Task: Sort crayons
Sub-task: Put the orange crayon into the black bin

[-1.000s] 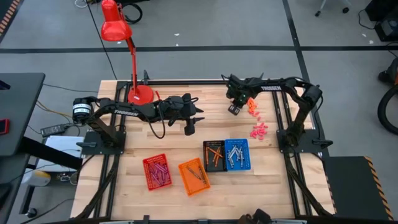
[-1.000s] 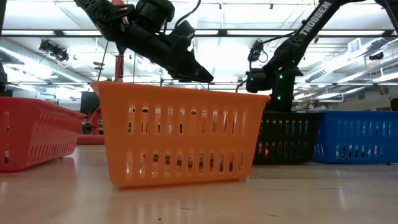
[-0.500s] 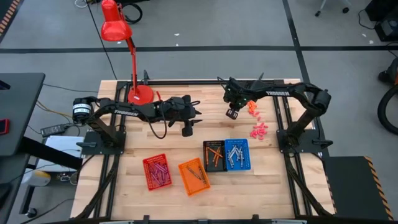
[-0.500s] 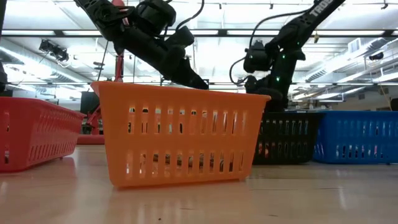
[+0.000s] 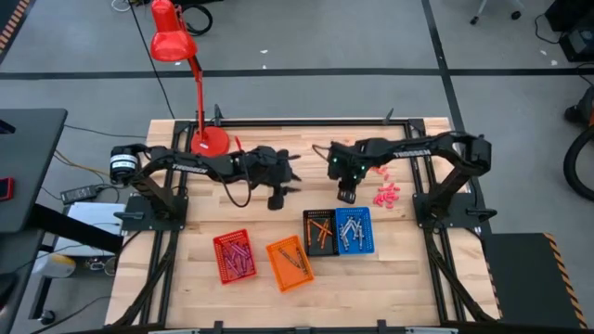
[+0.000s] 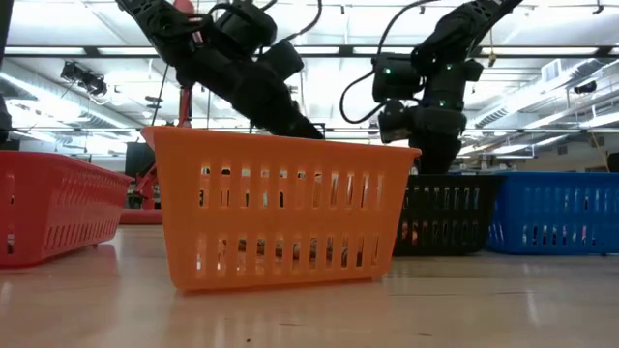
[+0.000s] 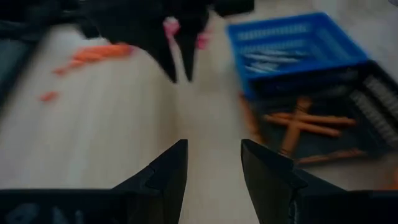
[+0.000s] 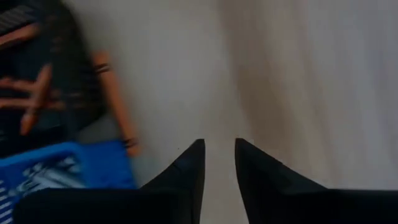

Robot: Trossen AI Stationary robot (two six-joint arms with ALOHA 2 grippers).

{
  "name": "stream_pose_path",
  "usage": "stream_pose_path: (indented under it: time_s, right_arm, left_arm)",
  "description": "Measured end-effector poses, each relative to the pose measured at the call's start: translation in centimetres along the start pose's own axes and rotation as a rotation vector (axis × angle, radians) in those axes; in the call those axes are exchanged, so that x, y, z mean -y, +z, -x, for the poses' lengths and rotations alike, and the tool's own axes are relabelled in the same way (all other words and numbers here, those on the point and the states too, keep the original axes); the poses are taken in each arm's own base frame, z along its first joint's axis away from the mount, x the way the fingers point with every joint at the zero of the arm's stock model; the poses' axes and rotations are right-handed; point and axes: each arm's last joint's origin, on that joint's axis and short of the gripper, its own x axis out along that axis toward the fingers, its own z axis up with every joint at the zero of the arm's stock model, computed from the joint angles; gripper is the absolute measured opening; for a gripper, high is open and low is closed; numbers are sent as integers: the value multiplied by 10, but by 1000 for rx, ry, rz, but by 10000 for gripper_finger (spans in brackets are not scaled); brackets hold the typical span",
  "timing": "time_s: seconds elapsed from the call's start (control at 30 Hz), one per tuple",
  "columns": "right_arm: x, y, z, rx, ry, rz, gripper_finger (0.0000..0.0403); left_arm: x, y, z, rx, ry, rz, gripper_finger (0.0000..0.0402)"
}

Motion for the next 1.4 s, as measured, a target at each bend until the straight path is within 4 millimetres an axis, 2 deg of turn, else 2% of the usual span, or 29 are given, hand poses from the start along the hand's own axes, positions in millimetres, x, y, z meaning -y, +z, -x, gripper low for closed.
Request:
stream_pose_path:
  time_s: [0.17,0.33,0.8,0.97,1.17,1.4]
  right_arm:
    - [-19,0,-8,37,24,55,102]
    - [-30,6,-9,100,36,74,103]
    - [-64,9,-12,176,58,149,103]
    - [-63,9,-13,195,-41,133,103]
    - [-58,11,-14,190,-36,122,103]
    - [-68,6,-37,99,21,152,103]
  left_arm:
    - [9,-10,-20,-5,-61,-13,162]
    - [9,-19,-39,22,-14,-21,162]
    - [11,-21,-40,10,-17,-21,162]
    - [11,-19,-40,25,-13,-24,162]
    - [11,-19,-40,32,-11,-27,162]
    - [10,-18,-40,34,-10,-27,162]
